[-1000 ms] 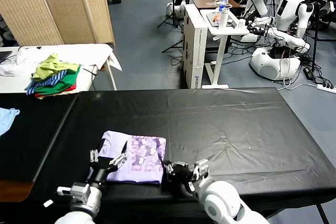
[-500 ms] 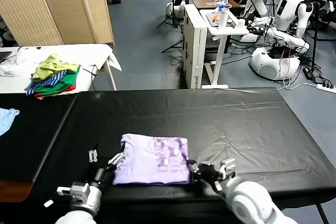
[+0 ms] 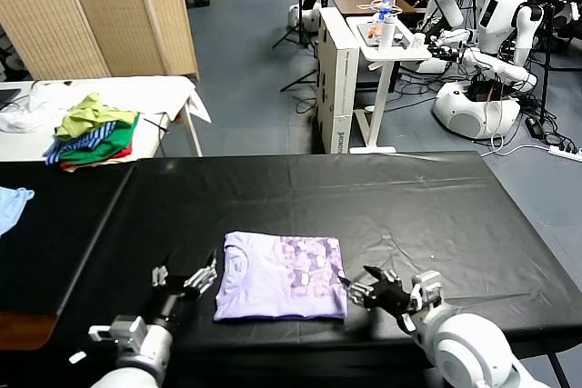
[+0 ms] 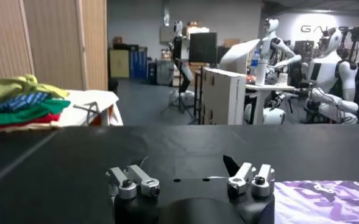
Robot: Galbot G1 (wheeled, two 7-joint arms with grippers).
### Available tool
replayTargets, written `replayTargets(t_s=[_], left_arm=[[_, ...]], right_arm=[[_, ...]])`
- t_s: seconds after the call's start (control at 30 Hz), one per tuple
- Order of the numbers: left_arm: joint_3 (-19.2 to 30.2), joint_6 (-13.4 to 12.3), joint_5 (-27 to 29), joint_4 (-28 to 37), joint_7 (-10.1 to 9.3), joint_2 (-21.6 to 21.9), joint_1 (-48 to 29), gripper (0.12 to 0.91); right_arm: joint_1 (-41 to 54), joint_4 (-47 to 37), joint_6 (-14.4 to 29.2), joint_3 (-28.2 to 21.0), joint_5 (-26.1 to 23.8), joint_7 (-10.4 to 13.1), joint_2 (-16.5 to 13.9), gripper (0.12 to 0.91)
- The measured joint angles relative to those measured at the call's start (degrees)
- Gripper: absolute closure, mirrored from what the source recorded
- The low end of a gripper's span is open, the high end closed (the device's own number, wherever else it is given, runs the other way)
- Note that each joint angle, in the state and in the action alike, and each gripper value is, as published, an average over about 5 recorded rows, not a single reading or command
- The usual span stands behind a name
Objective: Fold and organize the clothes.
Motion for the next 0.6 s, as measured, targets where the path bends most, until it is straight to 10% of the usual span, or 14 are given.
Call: replayTargets(t_s=[0.13, 0.6], left_arm=[[-0.6, -0.1, -1.4, -0.8, -0.76, 0.5, 1.0, 0.123], [-2.7, 1.2, -3.2, -6.7, -2.14, 2.7, 10.7, 0.123]], right_arm=[[-1.7, 1.4, 1.7, 1.9, -0.4, -0.5, -0.3, 0.131], [-15.8, 6.5, 18.9, 11.5, -6.4, -1.6, -0.8, 0.118]])
